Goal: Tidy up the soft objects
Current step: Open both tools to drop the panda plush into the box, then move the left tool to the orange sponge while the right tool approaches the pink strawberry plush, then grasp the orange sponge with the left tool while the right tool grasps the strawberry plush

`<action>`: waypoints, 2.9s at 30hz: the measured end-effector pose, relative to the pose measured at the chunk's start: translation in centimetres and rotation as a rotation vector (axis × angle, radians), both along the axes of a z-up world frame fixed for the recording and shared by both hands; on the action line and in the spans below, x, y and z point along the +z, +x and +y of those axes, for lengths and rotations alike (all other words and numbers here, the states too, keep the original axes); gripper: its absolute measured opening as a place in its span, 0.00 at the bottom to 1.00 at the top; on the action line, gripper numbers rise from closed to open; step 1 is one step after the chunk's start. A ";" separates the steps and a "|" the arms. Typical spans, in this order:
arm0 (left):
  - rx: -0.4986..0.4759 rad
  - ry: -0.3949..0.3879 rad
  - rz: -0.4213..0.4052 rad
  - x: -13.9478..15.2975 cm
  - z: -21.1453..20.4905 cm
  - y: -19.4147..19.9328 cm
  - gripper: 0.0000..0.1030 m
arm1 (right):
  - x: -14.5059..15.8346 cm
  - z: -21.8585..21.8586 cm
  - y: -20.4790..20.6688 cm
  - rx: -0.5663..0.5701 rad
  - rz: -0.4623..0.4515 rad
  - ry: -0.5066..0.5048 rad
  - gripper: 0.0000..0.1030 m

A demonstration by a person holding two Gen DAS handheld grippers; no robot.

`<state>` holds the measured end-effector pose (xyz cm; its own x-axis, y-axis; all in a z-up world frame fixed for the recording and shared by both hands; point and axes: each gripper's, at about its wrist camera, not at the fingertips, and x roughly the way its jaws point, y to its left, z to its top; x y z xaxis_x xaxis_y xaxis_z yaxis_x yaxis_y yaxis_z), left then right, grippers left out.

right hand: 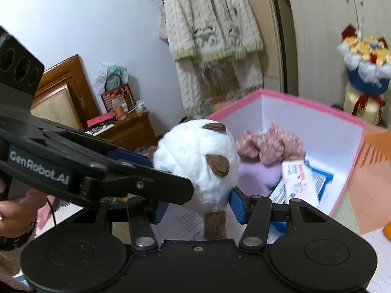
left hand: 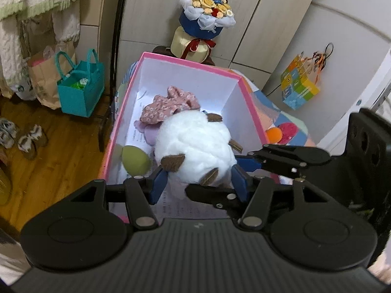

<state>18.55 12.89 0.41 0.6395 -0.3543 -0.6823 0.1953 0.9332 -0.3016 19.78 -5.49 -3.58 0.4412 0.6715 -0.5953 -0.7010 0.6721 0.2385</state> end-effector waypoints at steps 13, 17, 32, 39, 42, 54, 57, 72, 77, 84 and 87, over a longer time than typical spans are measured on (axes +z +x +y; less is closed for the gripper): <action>0.011 0.006 -0.098 2.2 -0.4 -2.3 0.62 | 3.0 -4.7 -3.4 -0.035 -0.093 0.067 0.58; -0.023 0.016 -0.138 3.4 -1.9 -3.4 0.62 | 4.4 -7.7 -4.9 -0.105 -0.133 0.074 0.58; -0.223 0.034 -0.267 6.3 -11.3 -5.4 0.62 | 5.8 -18.7 -7.8 -0.372 -0.192 0.016 0.58; -0.286 0.023 -0.258 5.4 -16.5 -3.8 0.61 | 4.3 -22.3 -7.1 -0.469 -0.220 -0.024 0.58; -0.282 0.023 -0.242 4.3 -18.6 -2.7 0.60 | 3.7 -23.5 -6.4 -0.495 -0.236 -0.045 0.58; -0.093 -0.029 -0.127 -1.5 -23.2 4.0 0.60 | -1.1 -25.3 0.2 -0.477 -0.258 -0.190 0.58; -0.025 -0.050 -0.116 -3.2 -23.6 5.5 0.59 | -2.4 -24.9 2.5 -0.444 -0.245 -0.198 0.58; 0.175 -0.120 -0.015 -9.9 -25.7 12.6 0.58 | -6.2 -23.9 7.8 -0.350 -0.222 -0.289 0.58; 0.200 -0.143 0.008 -10.9 -25.7 13.5 0.57 | -6.9 -23.3 8.8 -0.318 -0.224 -0.325 0.59; 0.178 -0.157 0.006 -12.0 -25.9 14.0 0.52 | -7.7 -22.5 9.1 -0.295 -0.259 -0.368 0.62; 0.166 -0.152 -0.005 -12.1 -26.1 13.9 0.48 | -8.1 -22.2 8.8 -0.290 -0.291 -0.389 0.62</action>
